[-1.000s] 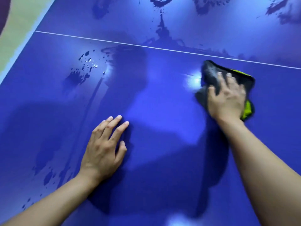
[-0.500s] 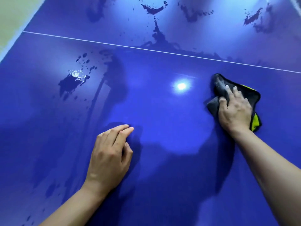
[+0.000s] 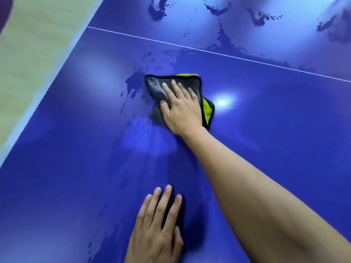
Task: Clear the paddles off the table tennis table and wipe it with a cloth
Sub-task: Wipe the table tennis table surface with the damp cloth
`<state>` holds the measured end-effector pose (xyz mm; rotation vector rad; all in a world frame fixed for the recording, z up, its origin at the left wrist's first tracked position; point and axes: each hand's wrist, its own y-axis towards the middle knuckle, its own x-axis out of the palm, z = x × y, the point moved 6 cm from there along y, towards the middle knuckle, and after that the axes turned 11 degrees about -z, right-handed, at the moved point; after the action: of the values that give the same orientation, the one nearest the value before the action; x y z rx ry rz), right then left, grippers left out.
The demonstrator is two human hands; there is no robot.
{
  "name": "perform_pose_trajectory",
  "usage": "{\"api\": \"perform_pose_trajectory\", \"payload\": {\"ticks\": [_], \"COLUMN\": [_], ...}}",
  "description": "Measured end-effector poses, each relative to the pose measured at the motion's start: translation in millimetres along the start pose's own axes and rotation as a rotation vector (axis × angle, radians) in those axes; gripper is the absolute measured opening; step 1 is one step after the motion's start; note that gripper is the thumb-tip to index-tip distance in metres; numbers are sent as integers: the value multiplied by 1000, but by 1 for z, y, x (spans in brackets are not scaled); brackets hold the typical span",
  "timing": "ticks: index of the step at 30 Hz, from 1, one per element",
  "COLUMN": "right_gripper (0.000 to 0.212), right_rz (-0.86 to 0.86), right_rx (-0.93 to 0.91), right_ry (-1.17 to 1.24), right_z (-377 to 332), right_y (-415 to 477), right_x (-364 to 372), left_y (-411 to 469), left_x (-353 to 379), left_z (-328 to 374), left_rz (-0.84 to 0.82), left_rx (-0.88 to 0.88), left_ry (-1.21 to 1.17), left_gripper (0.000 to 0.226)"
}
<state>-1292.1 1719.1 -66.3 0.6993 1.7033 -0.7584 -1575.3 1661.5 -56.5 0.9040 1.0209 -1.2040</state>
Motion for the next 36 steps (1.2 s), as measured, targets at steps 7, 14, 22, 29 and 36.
{"api": "perform_pose_trajectory", "payload": {"ticks": [7,14,22,29,36], "right_gripper": [59,67,74,76,72], "right_rz": [-9,91,169,254,208], "right_rx": [48,379,660,679,483], "right_ry": [50,48,124,126,38], "right_z": [51,256,351,363,239], "right_y": [-30,-146,-260,-252,-210], "right_x": [-4,-35,-48,-32,-19], "left_y": [-7,-10,-11,-13,-16], "left_x": [11,10,5,11,7], "left_z": [0,3,10,5,2], "left_rz": [-90,-134,-159,-128,-33], "left_rx": [-11,-72,-115,-109,-94], "left_ry": [-39,-31,-26,-15,-80], "left_gripper": [62,58,58,57,57]}}
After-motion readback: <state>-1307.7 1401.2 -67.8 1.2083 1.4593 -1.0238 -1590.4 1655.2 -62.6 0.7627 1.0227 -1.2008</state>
